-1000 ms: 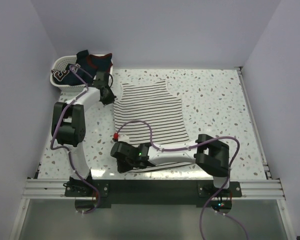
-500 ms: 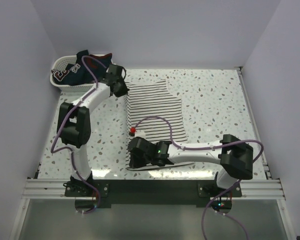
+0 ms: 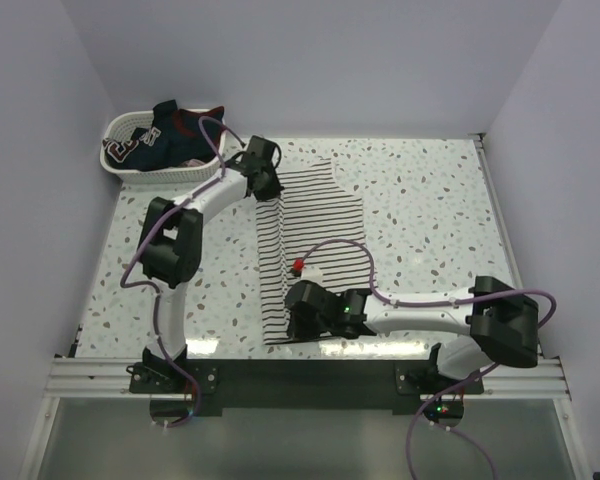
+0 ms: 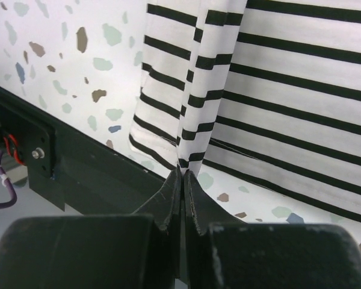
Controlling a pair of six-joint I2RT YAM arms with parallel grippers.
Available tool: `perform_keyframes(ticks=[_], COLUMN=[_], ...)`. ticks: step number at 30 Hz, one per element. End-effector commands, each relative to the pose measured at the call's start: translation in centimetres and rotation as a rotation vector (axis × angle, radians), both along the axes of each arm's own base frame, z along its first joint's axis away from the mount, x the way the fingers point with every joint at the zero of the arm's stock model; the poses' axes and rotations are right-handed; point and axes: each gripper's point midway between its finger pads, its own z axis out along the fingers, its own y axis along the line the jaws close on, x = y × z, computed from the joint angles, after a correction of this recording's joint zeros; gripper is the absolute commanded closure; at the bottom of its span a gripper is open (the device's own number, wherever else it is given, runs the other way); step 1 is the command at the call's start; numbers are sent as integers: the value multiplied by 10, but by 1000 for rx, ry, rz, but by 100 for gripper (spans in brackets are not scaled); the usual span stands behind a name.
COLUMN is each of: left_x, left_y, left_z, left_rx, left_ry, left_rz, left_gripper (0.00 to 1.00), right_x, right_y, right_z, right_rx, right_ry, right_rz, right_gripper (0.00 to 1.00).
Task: Fold and stack the tank tops
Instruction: Fold the tank top
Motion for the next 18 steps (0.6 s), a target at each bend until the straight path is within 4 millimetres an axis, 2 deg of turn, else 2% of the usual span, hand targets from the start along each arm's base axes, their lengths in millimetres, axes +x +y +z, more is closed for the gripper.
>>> perform_keyframes(ticks=[1,11,13,14,15,17,18], left_x=[20,21,21,22,21,22,22], left_y=[-10,-22,-26,-27,-28,-30,-30], left_z=[19,15,14,15,15,18,22], left_rx=[-32,-47,-54,-57,-58,-62,-68], left_ry=[-79,-90,-91,-95,-96,-112,-124], left_rz=[27,-2,-16,-21,-25,-38,-44], left_gripper=[100,100,99,94,81,69,60], right_x=[3,6,9,9,9,12,12], right_y=[-8,-34,-35,-35,-37,-40,-46], right_z=[3,-15,-16,-15,-15,-9,-7], right_rx=[17,-63,-73,-75,-82,-78,-98], right_ry=[-2,-13,-25,-28,-29,-45,-51], right_rz=[-46,-112,-121,-122,-123,-140,-148], right_gripper=[100,100,96,90,89,86,85])
